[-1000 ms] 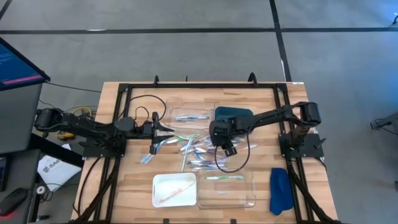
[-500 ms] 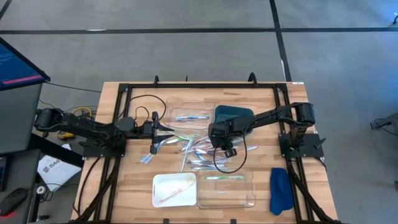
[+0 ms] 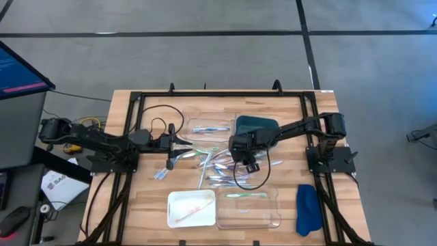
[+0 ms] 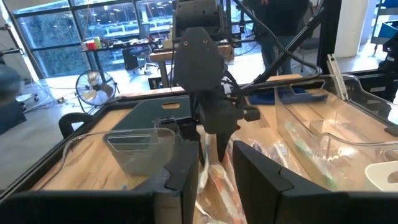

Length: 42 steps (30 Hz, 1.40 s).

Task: Pick & Place Toothbrushes
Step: Put the blue toothbrush into the top transparent bin

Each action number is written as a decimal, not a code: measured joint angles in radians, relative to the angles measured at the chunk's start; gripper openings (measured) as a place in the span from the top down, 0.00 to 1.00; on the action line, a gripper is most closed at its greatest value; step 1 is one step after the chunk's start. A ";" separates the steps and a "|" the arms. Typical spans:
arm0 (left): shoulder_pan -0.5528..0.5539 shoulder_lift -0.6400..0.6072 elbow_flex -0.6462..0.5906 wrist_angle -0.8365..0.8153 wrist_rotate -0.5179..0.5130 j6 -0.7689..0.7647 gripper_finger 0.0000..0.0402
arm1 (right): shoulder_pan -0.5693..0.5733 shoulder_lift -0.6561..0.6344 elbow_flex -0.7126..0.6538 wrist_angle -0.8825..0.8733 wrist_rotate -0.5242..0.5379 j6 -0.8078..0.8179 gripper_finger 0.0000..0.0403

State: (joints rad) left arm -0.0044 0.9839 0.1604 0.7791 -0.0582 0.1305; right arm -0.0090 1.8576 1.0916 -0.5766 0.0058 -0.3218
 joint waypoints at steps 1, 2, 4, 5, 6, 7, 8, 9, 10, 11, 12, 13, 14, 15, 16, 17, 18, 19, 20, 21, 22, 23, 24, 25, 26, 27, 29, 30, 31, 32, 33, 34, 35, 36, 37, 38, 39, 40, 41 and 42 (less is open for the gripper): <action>0.000 0.004 0.000 0.006 0.000 0.000 0.77 | 0.001 0.000 0.000 0.000 0.003 0.001 0.57; 0.000 0.007 0.000 0.010 0.000 0.000 0.77 | 0.002 0.000 0.003 -0.005 0.004 0.001 0.56; 0.000 0.007 0.000 0.016 0.000 0.000 0.77 | 0.002 0.000 0.016 -0.034 0.007 0.000 0.53; 0.000 0.007 0.000 0.017 -0.002 0.000 0.77 | 0.002 0.000 0.024 -0.046 0.015 0.000 0.52; 0.000 0.007 0.000 0.016 -0.003 0.000 0.77 | 0.002 0.000 0.032 -0.053 0.022 -0.001 0.51; 0.000 0.007 0.000 0.016 -0.003 0.000 0.77 | 0.002 0.000 0.038 -0.057 0.023 -0.005 0.51; 0.000 0.007 0.000 0.017 -0.003 0.000 0.77 | 0.001 0.000 0.043 -0.063 0.024 -0.007 0.50; 0.000 0.007 0.000 0.017 -0.003 0.000 0.77 | 0.000 0.000 0.046 -0.067 0.025 -0.007 0.50; 0.000 0.007 0.000 0.016 -0.003 0.000 0.77 | 0.000 0.000 0.048 -0.067 0.025 -0.007 0.51; 0.000 0.007 0.000 0.016 -0.003 0.000 0.77 | 0.000 0.000 0.048 -0.066 0.025 -0.008 0.51; 0.000 0.007 0.000 0.016 -0.003 0.000 0.77 | 0.000 0.000 0.048 -0.067 0.025 -0.010 0.52; 0.000 0.007 0.000 0.016 -0.003 0.000 0.77 | 0.000 0.000 0.048 -0.067 0.025 -0.010 0.53; 0.000 0.007 0.000 0.016 -0.003 -0.001 0.77 | 0.000 0.000 0.048 -0.067 0.025 -0.010 0.54; 0.000 0.007 0.000 0.016 -0.003 -0.001 0.77 | 0.000 0.000 0.048 -0.066 0.025 -0.010 0.55; 0.000 0.007 0.000 0.016 -0.003 -0.001 0.77 | 0.000 0.000 0.048 -0.066 0.025 -0.010 0.57; 0.000 0.007 0.000 0.015 -0.003 -0.001 0.77 | 0.000 0.000 0.048 -0.067 0.025 -0.009 0.58; 0.000 0.007 0.000 0.015 -0.003 -0.001 0.77 | 0.000 0.000 0.048 -0.067 0.025 -0.009 0.60; 0.000 0.007 0.000 0.016 -0.003 -0.001 0.77 | 0.000 0.000 0.048 -0.067 0.025 -0.009 0.62; 0.000 0.007 0.000 0.015 -0.003 -0.001 0.77 | 0.000 0.000 0.048 -0.067 0.025 -0.009 0.64; 0.000 0.007 0.000 0.015 -0.003 -0.001 0.77 | 0.000 0.000 0.048 -0.067 0.025 -0.010 0.66; 0.000 0.007 0.000 0.016 -0.003 -0.001 0.77 | 0.000 0.000 0.048 -0.067 0.025 -0.010 0.68; 0.000 0.007 0.000 0.015 -0.003 -0.001 0.77 | 0.000 0.000 0.048 -0.067 0.025 -0.010 0.70; 0.000 0.007 0.000 0.015 -0.002 -0.001 0.77 | 0.000 0.000 0.048 -0.067 0.025 -0.010 0.73; 0.000 0.007 0.000 0.015 -0.002 -0.001 0.77 | 0.000 0.000 0.048 -0.067 0.025 -0.011 0.74; 0.000 0.007 0.000 0.015 -0.002 -0.001 0.77 | 0.000 0.000 0.048 -0.067 0.025 -0.015 0.76; 0.000 0.007 0.000 0.015 -0.002 -0.001 0.77 | 0.000 0.000 0.048 -0.067 0.026 -0.015 0.78; 0.000 0.007 0.000 0.015 -0.002 -0.001 0.77 | 0.000 0.000 0.049 -0.070 0.025 -0.015 0.81; 0.000 0.007 0.000 0.015 -0.002 -0.001 0.77 | 0.000 0.000 0.049 -0.072 0.025 -0.016 0.83; 0.000 0.007 0.000 0.015 -0.002 -0.001 0.77 | 0.000 0.000 0.049 -0.072 0.026 -0.018 0.84; 0.000 0.007 0.000 0.015 -0.002 -0.001 0.77 | 0.000 0.000 0.049 -0.074 0.027 -0.018 0.85; 0.000 0.007 0.000 0.015 -0.002 -0.001 0.77 | 0.000 0.000 0.049 -0.076 0.031 -0.017 0.86; 0.000 0.007 0.000 0.015 -0.002 -0.001 0.77 | 0.000 0.000 0.050 -0.079 0.036 -0.016 0.87; 0.000 0.007 0.000 0.015 -0.002 -0.001 0.77 | 0.000 0.000 0.050 -0.082 0.042 -0.012 0.88; 0.000 0.007 0.000 0.015 -0.002 -0.001 0.77 | 0.000 0.000 0.052 -0.090 0.045 -0.010 0.89; 0.000 0.007 0.000 0.015 -0.002 -0.001 0.77 | 0.000 0.000 0.059 -0.106 0.046 -0.010 0.90; 0.000 0.007 0.000 0.015 -0.002 -0.001 0.77 | 0.000 0.000 0.069 -0.123 0.046 -0.010 0.91; 0.000 0.007 0.000 0.015 -0.002 -0.001 0.77 | 0.000 0.000 0.081 -0.136 0.046 -0.010 0.91; 0.000 0.007 0.000 0.015 -0.002 -0.001 0.77 | 0.000 0.000 0.090 -0.146 0.046 -0.010 0.92; 0.000 0.007 0.000 0.015 -0.002 -0.001 0.77 | 0.000 0.000 0.099 -0.156 0.046 -0.010 0.93; 0.000 0.007 0.000 0.015 -0.002 -0.001 0.77 | 0.000 0.000 0.108 -0.165 0.046 -0.010 0.93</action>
State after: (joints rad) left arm -0.0044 0.9913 0.1608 0.7940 -0.0599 0.1295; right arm -0.0090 1.8580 1.1996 -0.7417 0.0517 -0.3321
